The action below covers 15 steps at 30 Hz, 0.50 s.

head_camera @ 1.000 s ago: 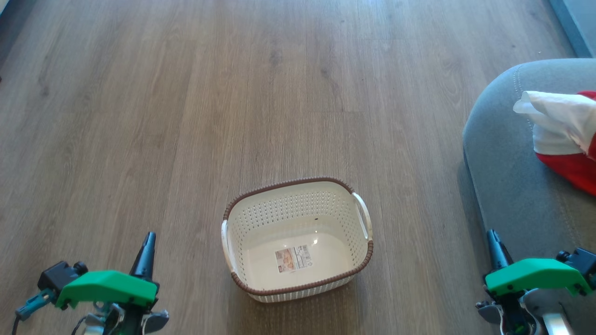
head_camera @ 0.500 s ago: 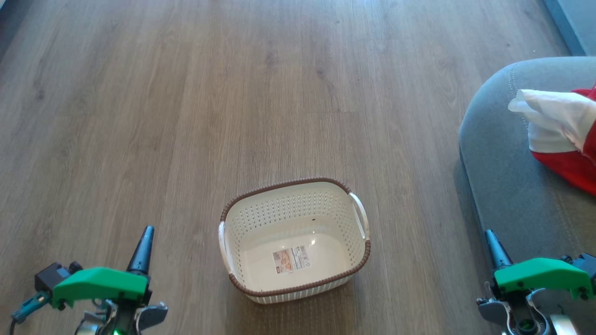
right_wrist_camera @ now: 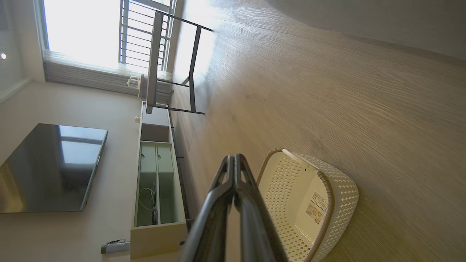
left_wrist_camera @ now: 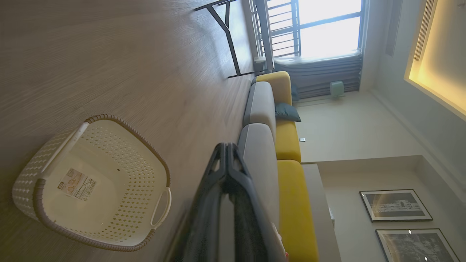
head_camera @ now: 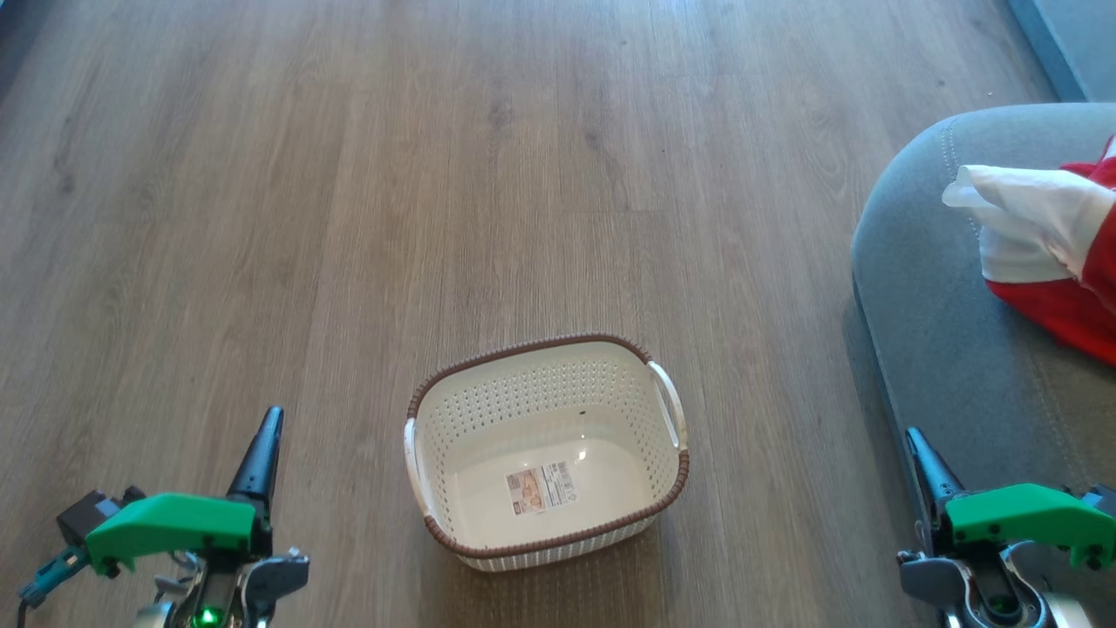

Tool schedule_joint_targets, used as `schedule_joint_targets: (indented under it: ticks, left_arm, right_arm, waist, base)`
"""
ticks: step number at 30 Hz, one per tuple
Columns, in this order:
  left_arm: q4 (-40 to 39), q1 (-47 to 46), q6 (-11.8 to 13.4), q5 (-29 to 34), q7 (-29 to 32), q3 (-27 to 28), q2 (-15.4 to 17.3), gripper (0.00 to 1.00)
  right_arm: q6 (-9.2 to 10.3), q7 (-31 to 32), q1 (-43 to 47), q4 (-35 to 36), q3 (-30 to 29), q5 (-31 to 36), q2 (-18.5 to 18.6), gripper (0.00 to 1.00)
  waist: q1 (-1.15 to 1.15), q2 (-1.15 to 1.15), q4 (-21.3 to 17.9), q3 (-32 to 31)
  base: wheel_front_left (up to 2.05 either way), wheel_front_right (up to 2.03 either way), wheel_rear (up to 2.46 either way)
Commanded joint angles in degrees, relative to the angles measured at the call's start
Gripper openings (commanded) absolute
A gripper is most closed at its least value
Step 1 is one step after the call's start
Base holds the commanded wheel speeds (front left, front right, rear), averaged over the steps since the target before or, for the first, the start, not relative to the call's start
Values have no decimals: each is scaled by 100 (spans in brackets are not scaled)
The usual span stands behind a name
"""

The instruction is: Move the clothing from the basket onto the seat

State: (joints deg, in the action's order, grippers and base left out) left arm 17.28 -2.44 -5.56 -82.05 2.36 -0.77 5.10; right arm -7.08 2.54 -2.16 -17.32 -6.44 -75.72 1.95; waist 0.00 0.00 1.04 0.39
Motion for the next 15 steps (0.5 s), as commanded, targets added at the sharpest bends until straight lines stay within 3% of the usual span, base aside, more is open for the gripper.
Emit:
schedule_joint_targets:
  ticks: [1, 15]
  left_arm:
    - [-228, -316, -68, -154, 61, 278, 8, 0]
    - [-291, -355, -151, -743, 284, 565, -132, 0]
  right_arm:
    - [-35, 81, -345, 246, 64, -242, 78, 0]
    - [-39, 291, -384, 302, 17, -1183, 88, 0]
  waist:
    - [0, 0, -10, -2]
    - [0, 0, -73, -15]
  base:
    - [0, 0, 0]
    - [0, 0, 0]
